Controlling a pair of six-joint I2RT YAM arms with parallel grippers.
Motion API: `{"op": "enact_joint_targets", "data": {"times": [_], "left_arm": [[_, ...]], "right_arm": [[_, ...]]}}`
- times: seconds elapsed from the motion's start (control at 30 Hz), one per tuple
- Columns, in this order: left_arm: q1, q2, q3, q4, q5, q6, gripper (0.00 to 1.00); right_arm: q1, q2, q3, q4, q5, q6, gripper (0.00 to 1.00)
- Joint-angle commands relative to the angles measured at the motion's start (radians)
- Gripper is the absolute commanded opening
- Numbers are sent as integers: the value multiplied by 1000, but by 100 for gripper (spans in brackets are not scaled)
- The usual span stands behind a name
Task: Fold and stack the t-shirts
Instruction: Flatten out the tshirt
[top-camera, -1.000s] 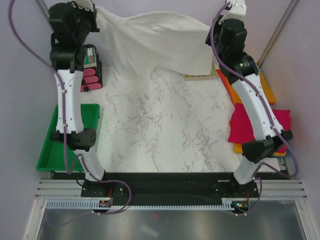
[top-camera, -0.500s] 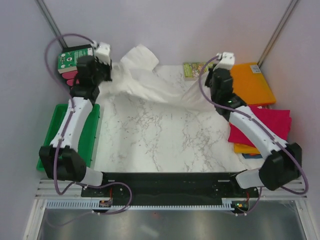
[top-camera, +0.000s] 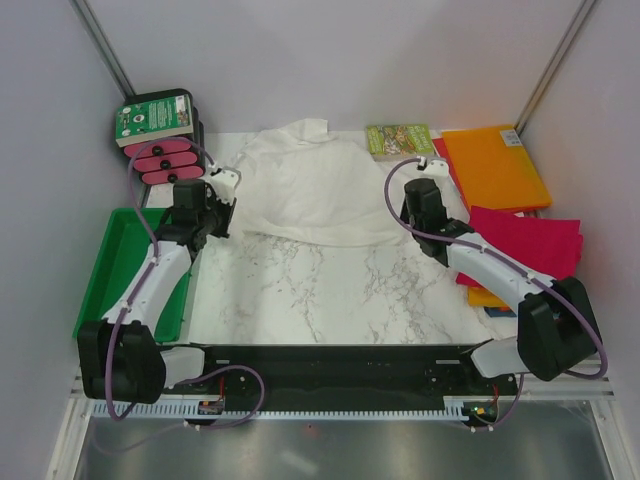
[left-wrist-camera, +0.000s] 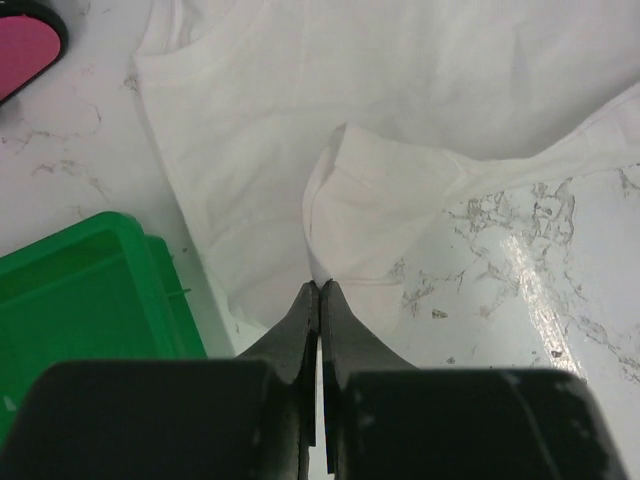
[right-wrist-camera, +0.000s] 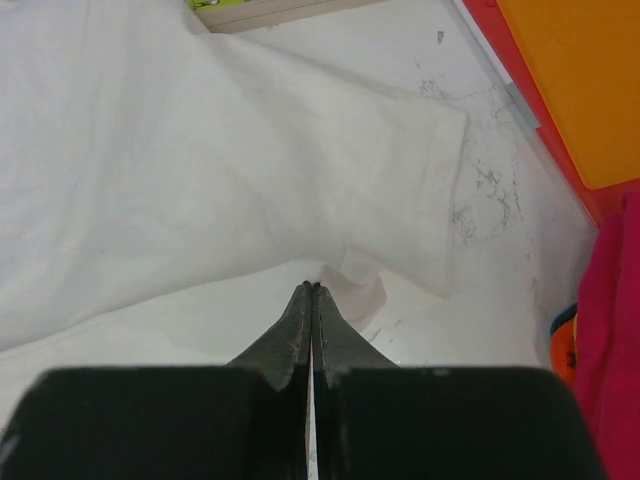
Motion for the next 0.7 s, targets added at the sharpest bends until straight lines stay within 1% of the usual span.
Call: {"op": "enact_joint_targets", "data": {"times": [0.0, 0.07, 0.13, 0.17, 0.23, 0.27, 0.3, 0.33, 0.37, 0.4, 0.43, 0.5, 0.53, 0.57, 0.63, 0.67], "left_arm": [[2, -57, -46, -57, 34, 86, 2], [2, -70, -47, -109, 63, 91, 2], [2, -79, -47, -118, 80, 87, 2], [2, -77, -43, -117, 80, 74, 2], [2, -58, -14, -88, 84, 62, 2], [2, -39, 6, -75, 89, 48, 2], [2, 26, 76, -71, 89, 36, 2], [2, 63, 120, -75, 88, 15, 2], [2, 99, 164, -81, 83, 4, 2], [2, 163, 248, -87, 74, -7, 2], [2, 180, 282, -86, 65, -36, 2], [2, 196, 339, -72, 45, -55, 2], [2, 188, 342, -54, 45, -68, 2], [2, 182, 339, -46, 54, -71, 2], [2, 165, 310, -47, 75, -65, 2], [2, 159, 274, -49, 81, -64, 2]], "right_arm": [[22, -55, -34, -42, -7, 52, 0], [22, -61, -28, -62, -1, 46, 0], [22, -52, 12, -85, 22, 36, 0], [20, -32, 26, -88, 30, 16, 0], [-4, 12, 109, -97, 53, -10, 0], [-26, 81, 151, -106, 47, -14, 0], [-77, 124, 261, -119, 30, -8, 0], [-101, 215, 334, -160, 32, 2, 0], [-116, 253, 476, -183, 51, 9, 0], [-124, 280, 530, -194, 76, 11, 0], [-124, 296, 567, -177, 103, 12, 0], [-116, 273, 575, -108, 104, 8, 0], [-110, 255, 562, -55, 72, 2, 0], [-109, 259, 566, -70, 53, -3, 0], [-103, 293, 578, -178, 48, 6, 0], [-100, 290, 516, -189, 48, 12, 0]]}}
